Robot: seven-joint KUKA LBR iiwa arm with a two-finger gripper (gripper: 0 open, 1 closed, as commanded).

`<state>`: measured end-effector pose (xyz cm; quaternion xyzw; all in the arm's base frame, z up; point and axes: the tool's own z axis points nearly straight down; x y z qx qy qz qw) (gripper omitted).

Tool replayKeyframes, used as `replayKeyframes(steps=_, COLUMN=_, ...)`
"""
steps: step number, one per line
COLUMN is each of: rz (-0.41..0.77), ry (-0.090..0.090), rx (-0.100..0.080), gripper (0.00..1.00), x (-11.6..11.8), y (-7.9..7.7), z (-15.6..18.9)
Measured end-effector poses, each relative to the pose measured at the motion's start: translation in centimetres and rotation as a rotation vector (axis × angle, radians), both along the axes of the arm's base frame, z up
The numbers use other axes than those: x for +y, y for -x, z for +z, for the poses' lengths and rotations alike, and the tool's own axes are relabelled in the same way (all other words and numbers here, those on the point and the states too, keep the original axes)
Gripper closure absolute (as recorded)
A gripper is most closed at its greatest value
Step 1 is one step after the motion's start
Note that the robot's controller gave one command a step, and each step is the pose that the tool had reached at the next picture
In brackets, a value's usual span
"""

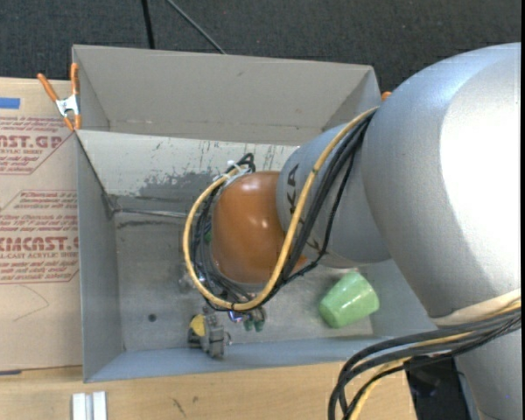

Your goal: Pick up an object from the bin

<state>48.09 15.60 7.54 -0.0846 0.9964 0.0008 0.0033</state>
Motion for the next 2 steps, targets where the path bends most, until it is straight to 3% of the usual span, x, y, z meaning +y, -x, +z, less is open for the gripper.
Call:
replayKeyframes(steps=1, rz=-0.124, ry=-0.001, rx=0.005, gripper=0.00, x=-1.21, y=-0.06, z=-0.48)
replayKeyframes(steps=2, rz=0.199, ry=0.000, rx=-0.004, gripper=0.00, x=-0.40, y=-0.14, z=-0.09)
